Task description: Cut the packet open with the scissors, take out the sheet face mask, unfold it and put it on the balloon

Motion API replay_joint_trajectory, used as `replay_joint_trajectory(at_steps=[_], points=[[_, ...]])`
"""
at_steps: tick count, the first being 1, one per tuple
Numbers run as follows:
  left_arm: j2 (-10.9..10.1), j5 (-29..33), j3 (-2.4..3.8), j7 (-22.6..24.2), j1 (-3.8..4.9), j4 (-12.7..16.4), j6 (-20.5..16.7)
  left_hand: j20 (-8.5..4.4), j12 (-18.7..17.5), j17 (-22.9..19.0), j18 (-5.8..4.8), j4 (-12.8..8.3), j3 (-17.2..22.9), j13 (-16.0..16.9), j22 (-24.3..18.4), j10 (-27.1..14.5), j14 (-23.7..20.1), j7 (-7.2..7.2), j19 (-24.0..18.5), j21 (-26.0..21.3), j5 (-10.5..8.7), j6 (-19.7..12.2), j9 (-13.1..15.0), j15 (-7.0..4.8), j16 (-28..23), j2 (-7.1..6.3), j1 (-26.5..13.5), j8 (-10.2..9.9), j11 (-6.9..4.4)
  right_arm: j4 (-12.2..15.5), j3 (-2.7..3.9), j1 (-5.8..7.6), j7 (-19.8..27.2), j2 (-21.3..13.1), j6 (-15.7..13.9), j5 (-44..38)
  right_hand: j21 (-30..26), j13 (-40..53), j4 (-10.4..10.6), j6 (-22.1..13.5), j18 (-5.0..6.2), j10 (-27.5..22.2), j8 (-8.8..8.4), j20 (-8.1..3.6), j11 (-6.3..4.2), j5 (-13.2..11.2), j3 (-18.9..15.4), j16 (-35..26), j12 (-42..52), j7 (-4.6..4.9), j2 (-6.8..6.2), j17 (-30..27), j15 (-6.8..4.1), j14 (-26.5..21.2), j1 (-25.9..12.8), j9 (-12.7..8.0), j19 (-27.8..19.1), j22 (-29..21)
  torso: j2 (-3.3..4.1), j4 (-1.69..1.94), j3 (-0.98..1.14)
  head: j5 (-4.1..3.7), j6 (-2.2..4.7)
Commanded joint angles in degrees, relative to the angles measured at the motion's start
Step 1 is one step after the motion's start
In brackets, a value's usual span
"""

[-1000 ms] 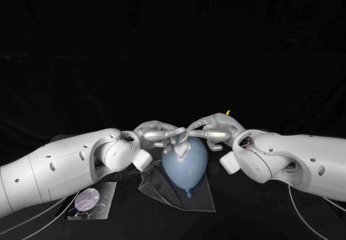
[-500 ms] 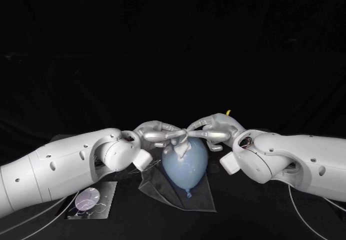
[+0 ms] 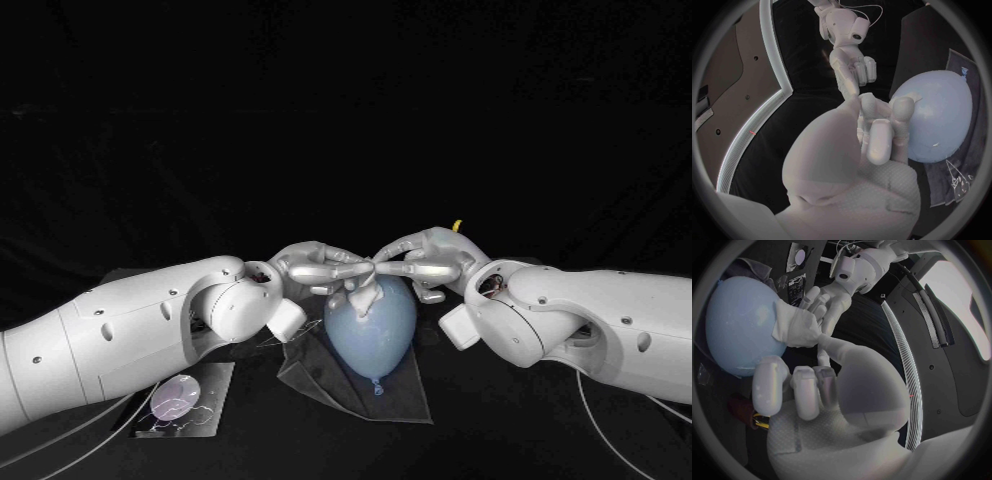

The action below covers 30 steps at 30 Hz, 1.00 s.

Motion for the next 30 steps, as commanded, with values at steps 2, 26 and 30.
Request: replay_joint_trajectory(at_steps=[2,26,30], points=[[0.17,-0.23,0.07,0.59,0.0,0.15,0.84,-0.19,-0.03,0.18,-0.64,0.2,0.21,-0.05,0.18,0.01,0.57,-0.05,-0.08,0.27,0.13,0.67,-0.1,-0.06,0.42,-0.23,0.55,-0.15,-0.23,0.2,0.02,-0.05,0.41,0.05,1.05,-0.15,-0.17,15.07,-0.11,0.54,1.14,6.19,0.24,-0.36,-0.37,0.16,0.33,0.24,0.21,0.0,0.54,15.05,-1.43,7.26,-0.21,6.97,0.09,10.73,-0.01,0.01,0.0,0.05,-0.04],[0.26,-1.06,0.08,1.64,-0.09,0.34,1.33,-1.35,-0.68,5.6,-1.23,-2.14,5.6,-0.27,4.07,2.31,2.61,-2.04,1.98,3.13,0.17,6.72,0.61,-1.48,1.89,0.61,3.99,2.11,-1.9,0.28,0.02,-0.1,0.34,0.1,1.29,-0.14,-0.21,15.07,-0.2,0.47,1.15,6.19,0.35,-0.36,-0.38,0.17,0.43,0.24,0.21,-0.02,0.53,15.05,-1.43,7.26,-0.31,7.16,0.06,10.72,0.0,0.01,0.0,-0.04,-0.26],[0.29,-0.86,0.08,2.34,-0.11,0.36,0.63,-1.54,-0.44,6.25,-1.35,-2.63,6.87,0.25,4.85,2.84,2.87,-2.26,2.28,3.72,0.18,7.48,0.99,-1.68,2.05,0.62,3.73,2.72,-2.11,0.22,0.02,-0.11,0.24,0.15,1.35,-0.14,-0.21,15.07,-0.2,0.47,1.15,6.19,0.35,-0.36,-0.38,0.17,0.43,0.24,0.21,-0.02,0.53,15.05,-1.43,7.26,-0.31,7.16,0.06,10.72,0.01,0.01,0.0,0.01,-0.35]])
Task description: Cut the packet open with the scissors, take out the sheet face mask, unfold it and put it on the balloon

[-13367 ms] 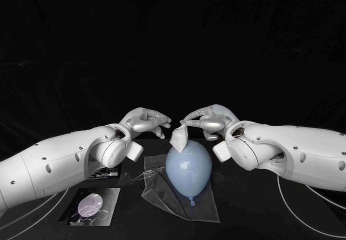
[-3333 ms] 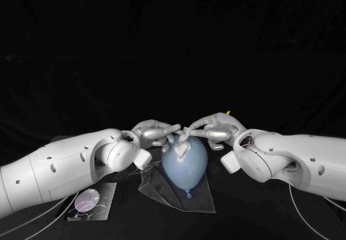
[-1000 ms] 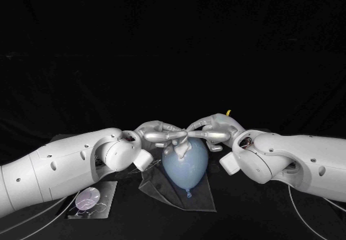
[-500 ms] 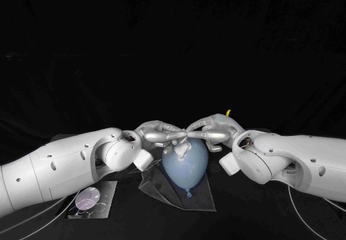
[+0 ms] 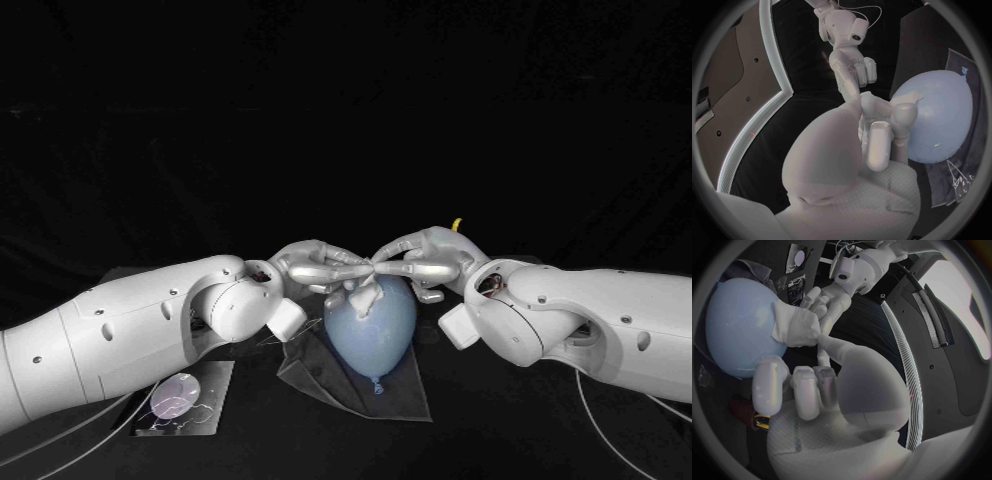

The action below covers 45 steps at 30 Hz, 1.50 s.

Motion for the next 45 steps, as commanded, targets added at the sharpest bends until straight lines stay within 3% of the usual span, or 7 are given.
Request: replay_joint_trajectory(at_steps=[1,11,17,19,23,27,45], points=[[0.24,0.0,0.09,2.07,-0.01,0.29,0.09,-0.15,0.11,0.71,-0.52,-0.33,1.08,0.63,0.63,0.63,0.6,-0.12,0.54,0.64,0.2,0.85,0.77,-0.19,0.48,0.14,0.34,0.84,-0.23,0.06,0.02,-0.02,0.27,0.16,1.18,-0.24,-0.21,15.08,-0.02,0.33,1.15,6.19,0.22,-0.36,-0.37,0.38,0.28,0.23,0.2,0.01,0.38,15.05,-1.43,7.26,-0.14,7.17,0.06,10.73,0.01,0.01,-0.01,0.05,-0.07],[0.27,-0.01,0.1,3.95,-0.1,0.44,-3.52,-0.95,1.1,3.71,-1.12,-5.78,18.83,3.87,5.18,4.72,1.91,-0.65,2.16,4.21,0.77,-1.36,8.09,-0.91,0.94,-4.74,-9.46,6.37,-0.92,0.04,0.02,-0.15,0.12,0.2,1.44,-0.28,-0.17,15.08,-0.1,0.27,1.15,6.19,0.31,-0.36,-0.38,0.38,0.35,0.23,0.2,0.0,0.36,15.05,-1.43,7.26,-0.21,7.32,0.09,10.75,0.01,0.0,-0.01,0.29,-0.32],[0.28,-0.55,0.11,4.45,-0.15,0.64,-6.16,-1.42,3.7,4.98,-1.49,-8.97,24.16,7.44,7.57,6.52,2.5,-1.13,3.59,5.94,10.77,-2.49,12.29,-1.28,1.15,-6.73,-14.72,8.54,-1.25,0.27,0.02,-0.25,0.12,0.14,1.54,-0.33,-0.17,15.08,-0.1,0.27,1.15,6.19,0.31,-0.36,-0.38,0.38,0.35,0.23,0.2,0.0,0.36,15.05,-1.43,7.26,-0.21,7.32,0.09,10.75,0.01,-0.01,0.0,0.36,-0.43],[0.3,-0.75,0.11,4.46,-0.16,0.71,-6.62,-1.75,4.89,5.76,-1.69,-9.82,25.47,9.02,8.86,7.29,2.82,-1.43,4.39,6.89,18.8,-2.5,13.96,-1.57,1.34,-7.96,-16.67,9.46,-1.57,0.35,0.02,-0.28,0.14,0.13,1.54,-0.33,-0.17,15.08,-0.1,0.27,1.15,6.19,0.31,-0.36,-0.38,0.38,0.35,0.23,0.2,0.0,0.36,15.05,-1.43,7.26,-0.21,7.32,0.09,10.75,0.0,-0.01,0.0,0.38,-0.45],[0.36,-1.36,0.11,4.31,-0.17,0.95,-7.77,-2.3,5.95,7.18,-2.03,-11.19,26.94,10.5,10.98,8.14,3.34,-1.88,5.55,8.42,26.95,-2.81,16.96,-2.06,1.68,-8.98,-19.29,10.67,-2.02,0.58,0.01,-0.36,0.2,0.08,1.5,-0.34,-0.17,15.08,-0.1,0.27,1.15,6.19,0.31,-0.36,-0.38,0.38,0.35,0.23,0.2,0.0,0.36,15.05,-1.43,7.26,-0.21,7.32,0.09,10.75,0.03,-0.01,0.02,0.36,-0.59],[0.39,-1.7,0.11,4.28,-0.17,1.15,-8.7,-2.63,7.0,8.41,-2.29,-11.92,27.35,11.84,12.54,8.83,3.69,-2.16,6.38,9.5,31.61,-2.94,19.02,-2.35,2.04,-9.28,-20.6,11.41,-2.32,0.74,0.01,-0.4,0.24,0.02,1.46,-0.35,-0.2,15.08,-0.2,0.22,1.15,6.19,0.41,-0.36,-0.39,0.38,0.42,0.23,0.2,-0.01,0.33,15.05,-1.44,7.26,-0.28,7.49,0.07,10.74,0.0,-0.02,0.01,0.4,-0.65],[-0.74,-5.07,0.1,0.09,-0.17,1.44,-10.4,-2.97,8.09,8.41,-2.46,-12.9,27.38,13.33,13.7,9.07,3.67,-2.4,6.73,10.4,35.34,-3.99,23.75,-2.61,2.04,-8.63,-22.85,12.18,-2.51,1.01,0.02,-0.45,0.67,-0.88,1.01,-0.68,-0.2,15.08,-0.2,0.22,1.15,6.19,0.41,-0.36,-0.39,0.38,0.42,0.23,0.2,-0.01,0.33,15.05,-1.44,7.26,-0.28,7.49,0.07,10.74,0.01,0.02,0.03,0.16,-0.68]])
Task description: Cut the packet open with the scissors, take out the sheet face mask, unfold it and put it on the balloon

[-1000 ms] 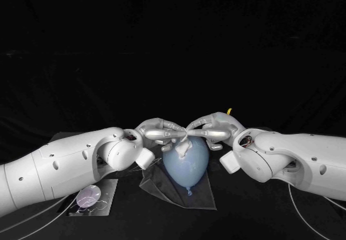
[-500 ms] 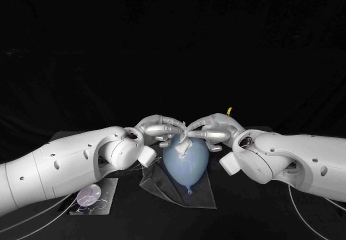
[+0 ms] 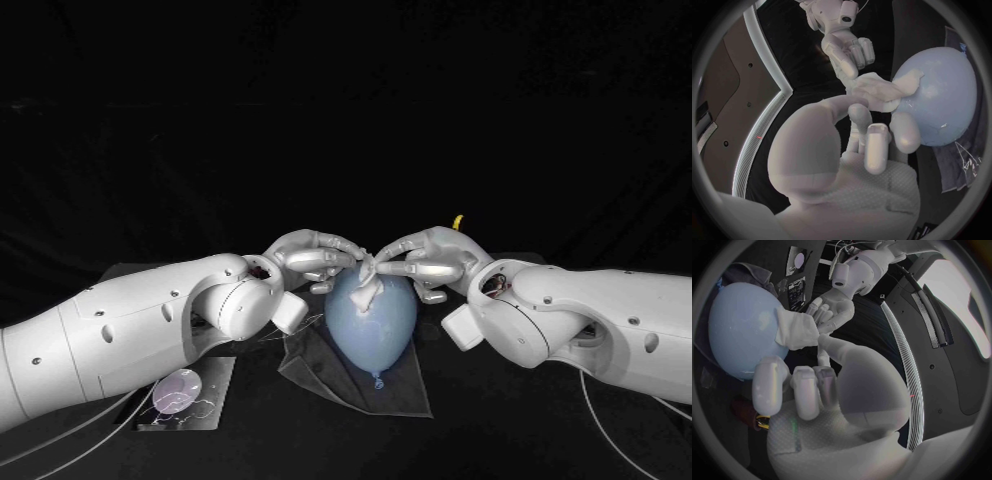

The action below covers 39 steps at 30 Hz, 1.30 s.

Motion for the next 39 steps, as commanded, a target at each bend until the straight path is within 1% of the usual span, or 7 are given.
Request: replay_joint_trajectory(at_steps=[1,5,8,10,17,32,39], points=[[-0.26,-1.9,0.07,-2.29,0.06,0.12,-0.93,0.34,-1.19,1.14,-0.34,0.58,-2.24,-1.1,-2.42,-1.37,2.66,0.57,-1.86,-1.43,-1.56,-1.72,2.04,0.0,-0.75,1.3,-0.57,0.38,0.31,0.13,0.02,-0.03,0.65,-0.13,0.56,-0.58,-0.2,15.05,0.15,0.38,1.15,6.19,0.16,-0.36,-0.39,0.18,0.3,0.31,0.2,0.11,0.52,15.05,-1.44,7.26,0.02,7.48,0.07,10.72,0.02,0.04,0.0,-0.11,-0.04],[-0.7,-2.28,0.06,-2.58,0.06,0.12,-0.57,1.17,-8.55,-2.8,0.52,1.3,-7.02,-9.26,-7.13,-6.73,1.29,1.13,-5.15,-4.7,-2.95,-3.73,3.33,0.77,-2.21,2.44,-0.2,-0.5,1.26,0.04,0.02,-0.03,0.65,-0.27,0.5,-0.63,-0.2,15.05,0.15,0.38,1.15,6.19,0.16,-0.36,-0.39,0.18,0.3,0.31,0.2,0.11,0.52,15.05,-1.44,7.26,0.02,7.48,0.07,10.72,0.02,0.03,-0.04,-0.16,-0.01],[-0.85,-2.83,0.06,-2.76,0.06,0.21,0.42,2.1,-11.31,-7.33,1.31,3.58,-11.38,-11.49,-11.82,-9.63,-0.46,1.67,-8.22,-8.45,-9.77,-5.19,1.86,1.48,-4.02,2.34,-1.51,-3.42,1.83,-0.04,0.02,-0.03,0.64,-0.28,0.48,-0.66,-0.2,15.05,0.15,0.38,1.15,6.19,0.16,-0.36,-0.39,0.18,0.3,0.31,0.2,0.11,0.52,15.05,-1.44,7.26,0.02,7.48,0.07,10.72,0.02,0.06,-0.05,-0.13,-0.05],[-0.83,-3.29,0.05,-2.89,0.06,0.29,1.42,2.7,-12.6,-9.27,1.62,5.28,-13.06,-12.48,-14.1,-10.57,-1.27,2.64,-9.17,-10.52,-17.97,-5.98,-0.6,2.18,-4.85,1.77,-1.86,-6.71,2.71,-0.09,0.02,-0.03,0.63,-0.23,0.5,-0.67,-0.2,15.05,0.15,0.38,1.15,6.19,0.16,-0.36,-0.39,0.18,0.3,0.31,0.2,0.11,0.52,15.05,-1.44,7.26,0.02,7.48,0.07,10.72,0.03,0.07,-0.04,-0.03,-0.14],[-0.41,-4.12,0.05,-2.92,0.06,0.59,4.88,3.38,-13.73,-9.5,1.72,7.77,-15.27,-14.07,-15.33,-9.8,-1.47,3.5,-8.73,-12.13,-25.46,-5.31,-5.43,2.84,-4.92,0.89,-0.81,-11.55,3.55,-0.24,0.02,-0.03,0.59,0.02,0.58,-0.68,-0.21,15.05,0.02,0.29,1.16,6.19,0.31,-0.37,-0.4,0.18,0.45,0.31,0.2,0.11,0.52,15.05,-1.44,7.26,-0.09,7.75,0.06,10.72,0.03,0.03,-0.02,0.03,-0.17],[-0.43,-4.51,0.05,-2.64,0.06,0.81,7.27,3.3,-14.75,-9.69,1.74,8.67,-16.75,-15.23,-15.56,-8.8,-1.61,2.85,-8.2,-12.77,-27.41,-1.42,-7.97,2.48,-4.93,0.47,1.52,-12.54,2.99,-0.39,0.02,-0.03,0.59,0.18,0.62,-0.69,-0.21,15.05,0.01,0.28,1.16,6.19,0.33,-0.37,-0.4,0.18,0.47,0.31,0.2,0.11,0.53,15.05,-1.44,7.26,-0.12,7.79,0.06,10.72,0.0,0.02,-0.02,-0.23,-0.17],[-0.46,-3.36,0.05,-1.84,0.06,0.81,7.29,3.91,-16.14,-9.88,1.72,10.45,-18.32,-16.21,-16.12,-9.66,-1.82,4.69,-8.28,-13.54,-28.63,-5.62,-11.48,3.64,-4.97,0.09,2.48,-17.0,4.46,-0.44,0.02,-0.03,0.59,0.22,0.66,-0.69,-0.19,15.05,-0.04,0.22,1.15,6.19,0.41,-0.37,-0.4,0.17,0.54,0.31,0.2,0.11,0.55,15.05,-1.44,7.26,-0.2,7.94,0.08,10.72,0.05,0.03,-0.05,-0.21,-0.08]])
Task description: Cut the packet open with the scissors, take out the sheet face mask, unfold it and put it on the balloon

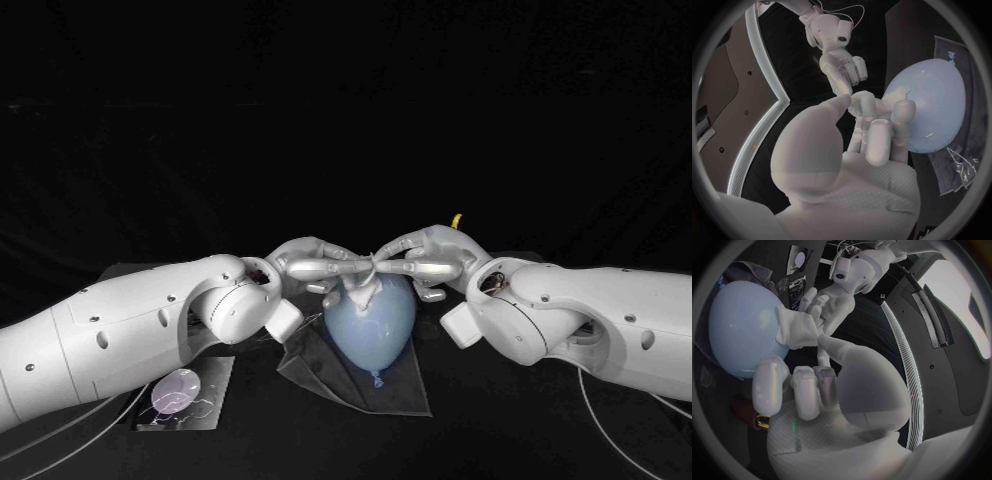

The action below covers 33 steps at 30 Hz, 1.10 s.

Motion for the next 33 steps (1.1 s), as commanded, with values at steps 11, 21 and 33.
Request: replay_joint_trajectory(at_steps=[11,21,33], points=[[0.31,1.19,0.07,0.62,0.06,-0.05,0.97,1.1,-0.59,0.1,0.75,1.35,-1.52,-0.51,0.13,-0.54,-0.19,0.98,0.44,-0.37,-4.22,-2.35,-3.06,1.03,-0.12,0.83,2.92,-3.14,1.06,0.19,0.02,-0.02,0.55,0.07,1.11,-0.55,-0.19,15.05,-0.16,0.25,1.15,6.19,0.33,-0.37,-0.4,0.13,0.44,0.2,0.2,0.04,0.53,15.05,-1.45,7.26,-0.24,7.94,0.08,10.72,0.03,0.0,0.0,0.01,-0.08],[0.71,0.81,0.07,0.34,0.04,-0.33,1.24,1.19,-0.44,0.4,0.72,1.07,-1.16,-0.53,0.45,-0.77,-0.08,1.16,0.72,-0.22,-5.17,-2.06,-3.97,1.09,0.07,2.02,5.34,-3.7,1.11,0.55,0.02,-0.02,0.8,0.02,1.43,-0.19,-0.19,15.05,-0.16,0.25,1.15,6.19,0.33,-0.37,-0.4,0.13,0.44,0.2,0.2,0.04,0.53,15.05,-1.45,7.26,-0.24,7.94,0.08,10.72,0.02,-0.01,-0.01,-0.06,-0.18],[0.9,0.86,0.07,2.68,-0.11,-0.08,1.58,0.95,-0.06,1.74,0.47,-0.77,0.58,-0.62,2.13,0.26,0.39,0.52,1.64,0.88,-7.54,-0.21,-5.45,0.65,0.67,3.55,9.61,-4.23,0.51,-0.1,0.01,-0.04,0.3,0.56,2.03,0.58,-0.28,15.05,-0.21,0.14,1.17,6.19,0.47,-0.37,-0.39,0.12,0.55,0.2,0.2,0.05,0.56,15.05,-1.45,7.26,-0.43,8.21,0.03,10.7,0.02,0.03,-0.01,0.04,-0.21]])
